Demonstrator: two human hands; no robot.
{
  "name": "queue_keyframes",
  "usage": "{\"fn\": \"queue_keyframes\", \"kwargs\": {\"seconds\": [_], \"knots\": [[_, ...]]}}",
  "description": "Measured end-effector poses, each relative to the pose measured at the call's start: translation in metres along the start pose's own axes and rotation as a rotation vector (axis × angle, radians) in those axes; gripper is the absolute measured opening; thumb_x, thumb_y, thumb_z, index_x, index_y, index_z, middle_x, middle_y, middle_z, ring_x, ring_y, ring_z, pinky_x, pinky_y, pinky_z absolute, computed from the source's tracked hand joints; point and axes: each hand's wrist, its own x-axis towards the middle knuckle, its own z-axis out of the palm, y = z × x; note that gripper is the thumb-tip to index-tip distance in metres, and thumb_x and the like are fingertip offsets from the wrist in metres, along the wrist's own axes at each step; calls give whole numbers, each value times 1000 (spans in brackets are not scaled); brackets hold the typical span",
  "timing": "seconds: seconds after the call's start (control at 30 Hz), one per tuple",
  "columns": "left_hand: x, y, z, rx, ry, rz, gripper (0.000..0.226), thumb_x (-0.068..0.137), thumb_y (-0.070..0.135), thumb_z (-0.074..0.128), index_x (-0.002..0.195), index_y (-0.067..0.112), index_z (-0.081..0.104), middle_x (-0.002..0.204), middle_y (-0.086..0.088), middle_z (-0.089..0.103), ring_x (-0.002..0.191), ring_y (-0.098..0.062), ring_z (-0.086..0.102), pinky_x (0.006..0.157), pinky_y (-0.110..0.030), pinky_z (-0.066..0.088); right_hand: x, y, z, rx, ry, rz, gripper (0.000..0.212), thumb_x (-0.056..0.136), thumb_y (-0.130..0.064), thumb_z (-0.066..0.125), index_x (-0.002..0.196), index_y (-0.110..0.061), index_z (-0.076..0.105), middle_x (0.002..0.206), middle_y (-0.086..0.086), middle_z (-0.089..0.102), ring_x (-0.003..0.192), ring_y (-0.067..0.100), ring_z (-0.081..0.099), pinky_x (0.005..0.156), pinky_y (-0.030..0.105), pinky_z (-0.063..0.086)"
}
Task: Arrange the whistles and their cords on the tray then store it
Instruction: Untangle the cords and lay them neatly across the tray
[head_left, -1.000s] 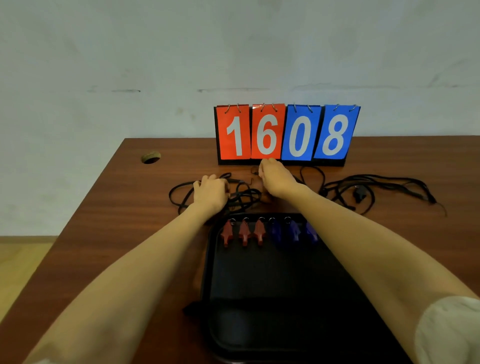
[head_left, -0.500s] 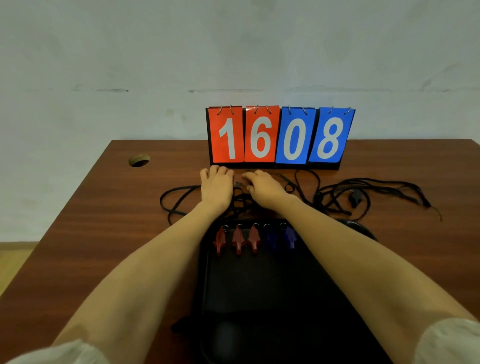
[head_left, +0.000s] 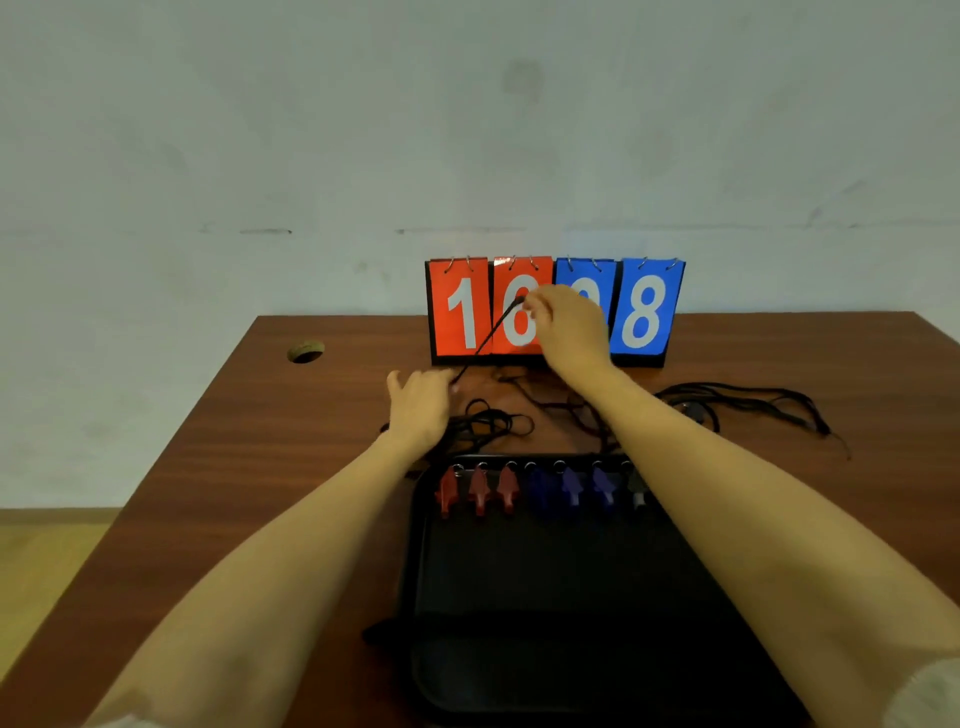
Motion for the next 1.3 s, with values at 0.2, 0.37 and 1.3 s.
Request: {"fn": "queue_keyframes", "kwargs": {"seconds": [0.2,0.37,1.3], "knots": [[-11,23,-43,-32,44,-15,49,91,15,52,137,13,38,143,-14,38,134,-33,32,113,-53,23,7,-22,-74,78,45,-36,30,101,-21,40,104,-7,66,105,10,66,95,26,61,88,40,47],[-17,101,-117,-382,205,215,59,95,32,50,146,11,29,146,-9,42,133,-26,40,114,-43,25,-8,-45,-112,100,1,-150,28,100,-20,43,107,-8,67,104,9,69,96,25,62,89,42,49],[-142,42,-143,-190,19,105,30,94,0,40,111,8,63,104,-11,70,76,-22,58,68,-30,44,-145,37,-220,78,92,285,21,96,-16,46,86,-13,64,78,6,69,74,25,64,78,40,55]]}}
